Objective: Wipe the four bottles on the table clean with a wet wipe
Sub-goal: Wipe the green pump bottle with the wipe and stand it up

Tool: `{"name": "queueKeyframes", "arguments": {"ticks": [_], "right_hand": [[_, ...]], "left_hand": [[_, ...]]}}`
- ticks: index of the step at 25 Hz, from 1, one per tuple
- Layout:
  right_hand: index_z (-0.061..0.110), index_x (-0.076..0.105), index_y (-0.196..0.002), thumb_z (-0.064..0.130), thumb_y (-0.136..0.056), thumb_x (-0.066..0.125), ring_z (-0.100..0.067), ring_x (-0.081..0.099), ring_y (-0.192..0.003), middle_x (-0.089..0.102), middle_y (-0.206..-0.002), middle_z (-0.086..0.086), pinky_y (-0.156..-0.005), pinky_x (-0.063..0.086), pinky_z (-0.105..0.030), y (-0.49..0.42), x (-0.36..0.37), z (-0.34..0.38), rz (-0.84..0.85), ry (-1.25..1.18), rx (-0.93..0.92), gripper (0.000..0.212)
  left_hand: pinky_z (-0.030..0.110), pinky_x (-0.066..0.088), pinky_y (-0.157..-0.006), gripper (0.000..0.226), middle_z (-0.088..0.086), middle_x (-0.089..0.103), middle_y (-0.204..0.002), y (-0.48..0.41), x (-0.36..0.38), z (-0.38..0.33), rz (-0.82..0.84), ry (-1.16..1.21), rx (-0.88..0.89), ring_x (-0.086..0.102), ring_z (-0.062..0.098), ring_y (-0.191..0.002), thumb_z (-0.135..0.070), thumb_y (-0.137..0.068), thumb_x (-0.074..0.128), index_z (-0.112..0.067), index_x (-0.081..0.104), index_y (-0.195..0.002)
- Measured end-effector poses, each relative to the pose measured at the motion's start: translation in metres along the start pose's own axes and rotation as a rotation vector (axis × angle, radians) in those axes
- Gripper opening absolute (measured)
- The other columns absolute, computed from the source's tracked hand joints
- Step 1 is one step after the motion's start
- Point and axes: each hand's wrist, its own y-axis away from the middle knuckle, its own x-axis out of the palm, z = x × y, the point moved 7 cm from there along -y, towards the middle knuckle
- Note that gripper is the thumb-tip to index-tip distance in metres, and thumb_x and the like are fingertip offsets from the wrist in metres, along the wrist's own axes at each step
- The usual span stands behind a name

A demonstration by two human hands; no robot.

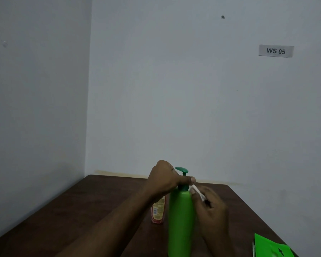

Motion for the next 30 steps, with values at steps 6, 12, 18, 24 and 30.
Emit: {"name": "queueKeyframes", "arguments": {"ticks": [6,12,18,24,30], "right_hand": [[0.004,0.073,-0.100,0.004,-0.085,0.062,-0.017,0.062,-0.102,0.067,-0.103,-0.005,-0.089,0.047,-0.025,0.014,0.012,0.020,0.071,0.193,-0.354,0.018],[0.004,0.074,-0.093,0.013,-0.087,0.068,-0.023,0.068,-0.079,0.072,-0.095,-0.024,-0.072,0.054,-0.036,0.029,0.010,-0.048,0.015,-0.507,0.751,0.012],[-0.005,0.059,-0.104,0.000,-0.090,0.058,-0.026,0.071,-0.072,0.072,-0.088,-0.021,-0.055,0.059,-0.032,0.072,-0.035,-0.049,-0.258,-0.846,1.185,0.015],[-0.004,0.058,-0.097,-0.001,-0.094,0.051,-0.024,0.072,-0.057,0.073,-0.069,-0.018,-0.045,0.057,-0.034,0.092,-0.048,-0.012,-0.321,-0.971,1.248,0.008],[0.000,0.062,-0.100,-0.002,-0.095,0.048,-0.018,0.074,-0.076,0.076,-0.086,-0.010,-0.065,0.061,-0.029,0.067,-0.074,0.062,-0.193,-0.831,0.934,0.016]], "left_hand": [[0.030,0.038,-0.059,0.053,-0.001,0.047,-0.048,0.007,-0.005,-0.006,-0.039,-0.031,0.070,0.044,0.012,-0.047,-0.046,-0.065,0.093,-0.013,0.054,-0.051],[0.032,0.056,-0.077,0.043,-0.003,0.072,-0.088,0.034,-0.014,0.020,-0.199,0.024,0.184,0.066,0.008,-0.082,-0.069,-0.079,0.073,-0.027,0.072,-0.091],[0.035,0.060,-0.096,0.067,-0.008,0.070,-0.131,0.085,0.061,0.113,0.136,0.288,-0.158,0.071,0.006,-0.112,-0.034,-0.076,0.091,-0.036,0.057,-0.133],[0.039,0.065,-0.072,0.048,0.009,0.081,-0.100,0.113,0.061,0.083,-0.150,0.554,-0.131,0.078,0.024,-0.086,-0.023,-0.076,0.091,-0.012,0.069,-0.118],[0.027,0.058,-0.053,0.040,0.018,0.072,-0.080,0.173,0.078,0.038,-0.082,1.355,-0.502,0.069,0.024,-0.058,-0.032,-0.095,0.062,0.000,0.069,-0.117]]}}
